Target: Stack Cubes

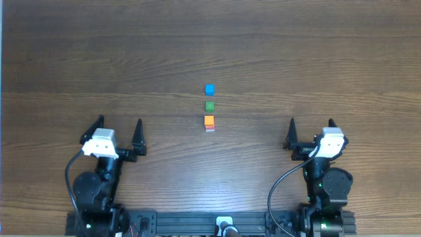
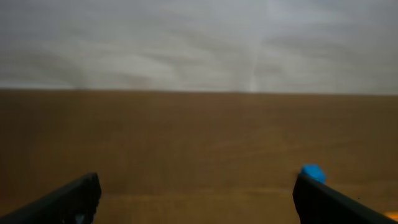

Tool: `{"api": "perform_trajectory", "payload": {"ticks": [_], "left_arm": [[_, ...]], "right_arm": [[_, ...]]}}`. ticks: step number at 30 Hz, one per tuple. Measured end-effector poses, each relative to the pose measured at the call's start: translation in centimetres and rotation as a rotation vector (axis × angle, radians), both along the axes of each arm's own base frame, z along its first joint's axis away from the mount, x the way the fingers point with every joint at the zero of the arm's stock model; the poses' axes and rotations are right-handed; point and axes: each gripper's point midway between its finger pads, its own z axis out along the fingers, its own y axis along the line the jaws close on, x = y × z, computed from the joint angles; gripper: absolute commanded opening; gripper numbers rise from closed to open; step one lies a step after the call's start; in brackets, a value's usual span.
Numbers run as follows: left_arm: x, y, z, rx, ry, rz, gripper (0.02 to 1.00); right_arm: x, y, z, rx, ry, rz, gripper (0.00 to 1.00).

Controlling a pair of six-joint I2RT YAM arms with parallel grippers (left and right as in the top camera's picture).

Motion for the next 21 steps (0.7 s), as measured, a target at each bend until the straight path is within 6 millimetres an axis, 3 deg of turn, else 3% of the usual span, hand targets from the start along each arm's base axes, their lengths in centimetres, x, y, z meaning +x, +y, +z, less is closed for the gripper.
{"api": "perform_trajectory", "payload": {"ticks": [19, 21], "left_arm": [[-0.01, -0.16, -0.36, 0.000, 0.010, -0.010, 0.998], [-0.01, -0.16, -0.36, 0.000, 0.010, -0.010, 0.998]], "right_arm": [[0.00, -0.01, 0.00, 0.000, 0.000, 0.000, 0.993], [0.06, 0.00, 0.97, 0.003, -0.039, 0.000, 0.993]]}}
